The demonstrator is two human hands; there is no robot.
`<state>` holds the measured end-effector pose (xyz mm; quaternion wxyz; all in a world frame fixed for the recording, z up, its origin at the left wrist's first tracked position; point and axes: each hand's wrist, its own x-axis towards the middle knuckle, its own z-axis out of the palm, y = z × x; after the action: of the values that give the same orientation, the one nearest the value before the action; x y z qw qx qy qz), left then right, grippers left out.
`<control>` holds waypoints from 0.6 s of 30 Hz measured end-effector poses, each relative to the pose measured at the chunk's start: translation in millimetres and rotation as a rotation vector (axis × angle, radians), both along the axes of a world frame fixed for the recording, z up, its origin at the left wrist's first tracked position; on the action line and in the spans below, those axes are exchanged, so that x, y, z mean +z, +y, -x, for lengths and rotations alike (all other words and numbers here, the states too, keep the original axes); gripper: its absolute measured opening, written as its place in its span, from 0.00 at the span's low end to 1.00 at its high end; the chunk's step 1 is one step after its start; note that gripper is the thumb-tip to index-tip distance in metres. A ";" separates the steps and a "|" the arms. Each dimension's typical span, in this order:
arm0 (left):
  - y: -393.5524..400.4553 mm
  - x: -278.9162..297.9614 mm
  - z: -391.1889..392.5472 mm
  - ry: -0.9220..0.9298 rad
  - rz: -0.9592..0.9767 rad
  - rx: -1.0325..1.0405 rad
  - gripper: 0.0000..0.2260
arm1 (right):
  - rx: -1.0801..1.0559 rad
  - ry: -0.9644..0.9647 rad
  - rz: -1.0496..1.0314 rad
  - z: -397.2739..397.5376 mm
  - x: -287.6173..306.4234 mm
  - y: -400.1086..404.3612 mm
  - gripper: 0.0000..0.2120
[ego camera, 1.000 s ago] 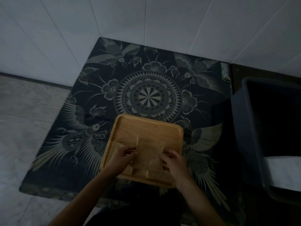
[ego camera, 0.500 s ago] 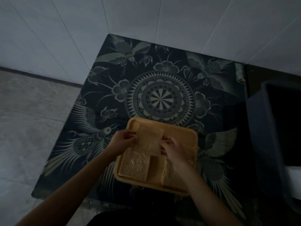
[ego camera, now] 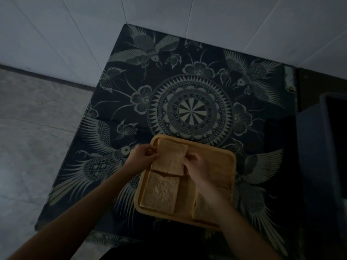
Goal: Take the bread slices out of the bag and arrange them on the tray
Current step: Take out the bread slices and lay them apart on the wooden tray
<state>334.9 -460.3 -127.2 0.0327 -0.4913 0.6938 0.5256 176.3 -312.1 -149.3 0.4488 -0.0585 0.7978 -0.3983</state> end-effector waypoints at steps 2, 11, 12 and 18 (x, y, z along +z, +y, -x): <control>-0.1 -1.5 -1.2 -0.022 0.042 -0.018 0.07 | 0.026 0.024 -0.001 -1.5 -1.2 0.3 0.08; 2.5 1.0 0.3 -0.068 0.255 -0.043 0.08 | 0.122 0.160 0.011 -8.7 -3.8 1.6 0.09; 3.1 1.5 0.7 -0.070 0.271 -0.047 0.08 | 0.132 0.183 0.010 -9.7 -3.7 1.6 0.12; 6.6 3.0 -1.0 -0.044 0.281 -0.095 0.11 | 0.226 0.318 -0.039 -15.1 -4.8 2.1 0.22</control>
<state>335.8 -453.7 -124.2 0.0037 -0.4693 0.7819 0.4103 191.4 -310.0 -154.0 0.3601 -0.2012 0.8547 -0.3153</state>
